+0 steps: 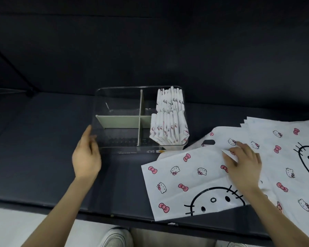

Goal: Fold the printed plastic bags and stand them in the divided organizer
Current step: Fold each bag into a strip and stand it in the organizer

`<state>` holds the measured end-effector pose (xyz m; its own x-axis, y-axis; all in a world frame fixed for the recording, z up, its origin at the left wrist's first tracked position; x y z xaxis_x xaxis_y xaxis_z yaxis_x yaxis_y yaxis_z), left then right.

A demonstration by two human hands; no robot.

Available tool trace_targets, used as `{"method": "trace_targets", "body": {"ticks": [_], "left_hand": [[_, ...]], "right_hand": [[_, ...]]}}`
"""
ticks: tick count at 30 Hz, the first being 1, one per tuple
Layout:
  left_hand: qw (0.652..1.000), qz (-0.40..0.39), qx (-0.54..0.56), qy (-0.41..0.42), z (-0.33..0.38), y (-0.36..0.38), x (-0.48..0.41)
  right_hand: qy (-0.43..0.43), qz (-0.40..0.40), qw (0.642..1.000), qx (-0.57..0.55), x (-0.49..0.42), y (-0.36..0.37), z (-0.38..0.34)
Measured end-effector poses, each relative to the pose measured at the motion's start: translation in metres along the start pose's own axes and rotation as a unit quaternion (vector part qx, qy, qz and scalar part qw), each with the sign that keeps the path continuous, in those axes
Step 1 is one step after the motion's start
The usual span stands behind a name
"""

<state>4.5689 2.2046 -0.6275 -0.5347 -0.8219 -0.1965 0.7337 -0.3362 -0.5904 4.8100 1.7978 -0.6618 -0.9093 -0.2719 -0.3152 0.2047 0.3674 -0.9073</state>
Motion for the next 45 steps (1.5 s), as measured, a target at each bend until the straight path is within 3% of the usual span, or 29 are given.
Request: {"method": "trace_targets", "body": {"ticks": [2, 5, 10, 13, 15, 21, 36, 41, 45], "left_hand": [[0.998, 0.035, -0.047, 0.037, 0.0, -0.015, 0.001], [0.965, 0.071, -0.159, 0.196, 0.042, -0.016, 0.011], [0.869, -0.085, -0.144, 0.465, 0.148, 0.057, 0.042], [0.802, -0.178, -0.213, 0.529, 0.172, 0.113, 0.059], [0.782, -0.206, -0.256, 0.53, 0.17, 0.136, 0.06], [0.816, -0.194, -0.226, 0.495, 0.157, 0.132, 0.037], [0.861, -0.183, -0.214, 0.423, 0.119, 0.114, -0.017], [0.859, -0.186, -0.185, 0.44, 0.135, 0.118, -0.008], [0.875, -0.139, -0.137, 0.443, 0.164, 0.101, 0.012]], "right_hand": [[-0.016, 0.007, 1.0, 0.0, 0.001, 0.002, -0.009], [-0.025, 0.008, 1.0, 0.0, 0.002, 0.007, -0.017], [-0.017, -0.001, 1.0, -0.006, 0.002, 0.007, -0.02], [-0.015, -0.009, 1.0, -0.008, 0.003, 0.008, -0.022], [-0.008, -0.017, 1.0, -0.009, 0.003, 0.009, -0.022], [-0.014, -0.017, 1.0, -0.007, 0.003, 0.007, -0.022], [-0.019, -0.055, 0.998, -0.037, 0.008, 0.009, -0.021], [0.05, -0.038, 0.992, -0.107, 0.004, -0.011, -0.007], [0.102, -0.051, 0.976, -0.185, 0.003, -0.033, 0.005]]}}
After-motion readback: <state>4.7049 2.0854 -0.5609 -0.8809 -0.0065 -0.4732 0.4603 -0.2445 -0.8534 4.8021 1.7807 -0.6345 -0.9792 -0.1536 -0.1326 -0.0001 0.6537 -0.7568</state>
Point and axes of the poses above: each hand's wrist, its own x-axis away from the middle knuckle, its own y-axis out of the palm, z = x × y, the point moved 10 cm from there along -x, towards the middle knuckle, and after that the axes turned 6 degrees about x, right-handed, at the moved point
